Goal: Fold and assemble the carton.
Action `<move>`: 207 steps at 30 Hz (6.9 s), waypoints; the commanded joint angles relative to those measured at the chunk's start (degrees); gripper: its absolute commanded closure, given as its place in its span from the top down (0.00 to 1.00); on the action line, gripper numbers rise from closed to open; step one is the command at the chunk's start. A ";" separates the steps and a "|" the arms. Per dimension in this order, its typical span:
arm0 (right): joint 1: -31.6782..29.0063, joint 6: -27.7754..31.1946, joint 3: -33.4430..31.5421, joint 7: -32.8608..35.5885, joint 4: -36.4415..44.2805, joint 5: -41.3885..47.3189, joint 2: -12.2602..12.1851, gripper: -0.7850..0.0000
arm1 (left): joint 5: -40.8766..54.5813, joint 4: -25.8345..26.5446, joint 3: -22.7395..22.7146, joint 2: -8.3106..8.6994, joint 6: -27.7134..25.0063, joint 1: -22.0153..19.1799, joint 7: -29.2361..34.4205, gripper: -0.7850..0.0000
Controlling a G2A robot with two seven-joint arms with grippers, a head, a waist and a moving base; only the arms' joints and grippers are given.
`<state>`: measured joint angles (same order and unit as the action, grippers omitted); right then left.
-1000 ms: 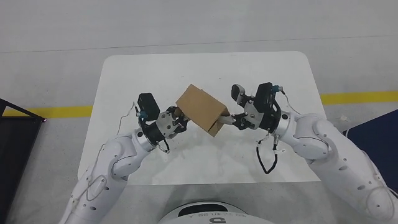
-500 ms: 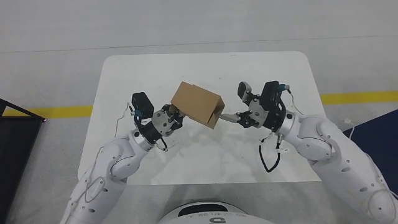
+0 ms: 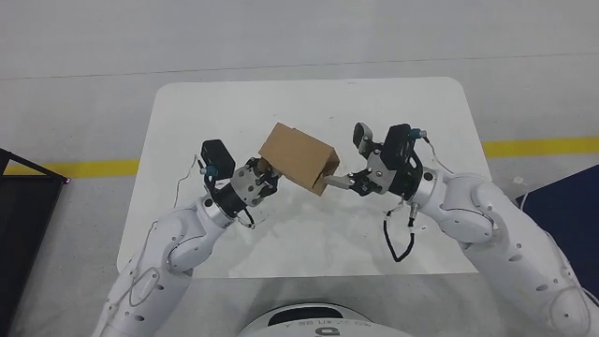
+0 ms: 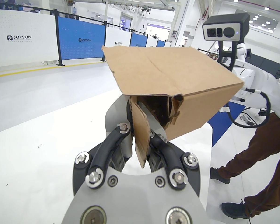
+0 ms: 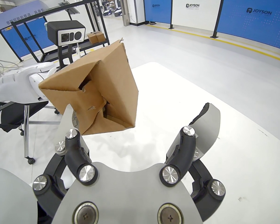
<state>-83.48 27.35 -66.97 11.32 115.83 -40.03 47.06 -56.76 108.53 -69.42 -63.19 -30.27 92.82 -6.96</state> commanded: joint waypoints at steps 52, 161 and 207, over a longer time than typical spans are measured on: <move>-18.26 5.79 -20.55 -26.49 -10.10 -1.94 1.75 1.00 | -41.53 16.96 4.61 0.08 23.67 7.08 32.83 0.00; -10.76 9.54 -5.05 -18.51 -9.97 -46.15 3.52 1.00 | 52.52 5.27 2.41 -2.22 58.36 -3.86 61.98 0.00; 0.30 -1.06 -0.12 -7.47 -13.67 -34.22 6.98 1.00 | 56.34 4.84 3.65 0.03 57.99 -5.00 59.98 0.00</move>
<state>-83.41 26.17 -67.63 3.53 102.44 -73.83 53.95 -0.56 113.43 -65.73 -63.21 27.70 87.88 53.08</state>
